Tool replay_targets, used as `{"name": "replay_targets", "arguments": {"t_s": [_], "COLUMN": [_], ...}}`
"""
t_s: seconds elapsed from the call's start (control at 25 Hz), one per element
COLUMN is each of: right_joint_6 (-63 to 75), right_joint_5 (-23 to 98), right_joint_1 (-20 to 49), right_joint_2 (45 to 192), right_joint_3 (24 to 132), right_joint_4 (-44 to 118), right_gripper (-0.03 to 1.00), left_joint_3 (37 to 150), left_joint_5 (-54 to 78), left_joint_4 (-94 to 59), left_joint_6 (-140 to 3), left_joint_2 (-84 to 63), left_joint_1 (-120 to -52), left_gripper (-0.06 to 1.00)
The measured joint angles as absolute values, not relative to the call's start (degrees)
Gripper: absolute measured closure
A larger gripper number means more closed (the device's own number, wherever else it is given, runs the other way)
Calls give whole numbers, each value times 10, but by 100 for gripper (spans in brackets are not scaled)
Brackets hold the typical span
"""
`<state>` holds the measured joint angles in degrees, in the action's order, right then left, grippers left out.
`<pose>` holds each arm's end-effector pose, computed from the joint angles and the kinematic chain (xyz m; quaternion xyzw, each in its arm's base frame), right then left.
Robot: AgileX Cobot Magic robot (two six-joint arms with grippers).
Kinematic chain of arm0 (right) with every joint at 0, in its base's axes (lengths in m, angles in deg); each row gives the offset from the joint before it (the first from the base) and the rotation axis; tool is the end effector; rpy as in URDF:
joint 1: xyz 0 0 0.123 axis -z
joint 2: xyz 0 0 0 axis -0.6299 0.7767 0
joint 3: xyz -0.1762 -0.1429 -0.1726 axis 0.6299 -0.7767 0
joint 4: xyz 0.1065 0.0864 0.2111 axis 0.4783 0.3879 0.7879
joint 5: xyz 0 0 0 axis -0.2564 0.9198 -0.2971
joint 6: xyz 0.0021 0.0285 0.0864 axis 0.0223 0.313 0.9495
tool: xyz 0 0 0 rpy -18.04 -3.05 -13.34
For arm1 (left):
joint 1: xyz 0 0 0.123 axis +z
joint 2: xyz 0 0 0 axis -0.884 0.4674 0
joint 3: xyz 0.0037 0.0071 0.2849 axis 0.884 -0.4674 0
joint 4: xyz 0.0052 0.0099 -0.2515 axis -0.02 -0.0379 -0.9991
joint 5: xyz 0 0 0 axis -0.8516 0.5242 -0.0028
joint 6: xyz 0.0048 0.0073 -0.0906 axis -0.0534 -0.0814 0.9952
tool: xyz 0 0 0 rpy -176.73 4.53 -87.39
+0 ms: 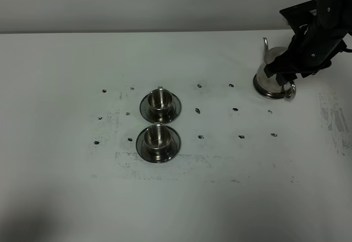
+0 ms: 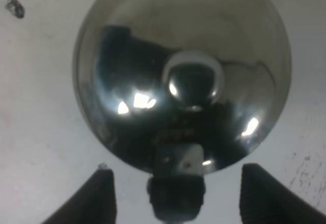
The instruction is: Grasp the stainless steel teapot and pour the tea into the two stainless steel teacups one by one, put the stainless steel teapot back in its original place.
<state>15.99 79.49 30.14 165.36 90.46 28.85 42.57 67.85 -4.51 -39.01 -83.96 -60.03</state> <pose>0.4350 0.0682 0.1824 -0.1838 0.9731 -0.0043 0.1386 -0.0051 -0.0012 0.2800 0.0211 0.8466 0.0260 0.5312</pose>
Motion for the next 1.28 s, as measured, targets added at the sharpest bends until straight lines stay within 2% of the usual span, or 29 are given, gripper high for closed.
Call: {"name": "replay_targets", "arguments": {"t_s": [0.6,0.96,1.16,1.28], "right_joint_6": [143,137,124,113], "right_joint_5": [792,784,776,773], "right_joint_1": [303,303,303,303], "right_joint_2": [1679,1686,1689,1690], "right_joint_3": [921,921,921,921], "right_joint_4": [280,279,278,278], "right_gripper": [46,61,76,76], "left_joint_3": [426,426,426,426], "left_joint_5": [678,678,678,678], "left_joint_4": [-45,-45,-45,-45], "left_joint_6": [-390,-390,-390,-390], "left_joint_2": [-840,-840,-840,-840], "left_joint_1": [-600,-600,-600,-600], "left_gripper": [46,46,46,46]}}
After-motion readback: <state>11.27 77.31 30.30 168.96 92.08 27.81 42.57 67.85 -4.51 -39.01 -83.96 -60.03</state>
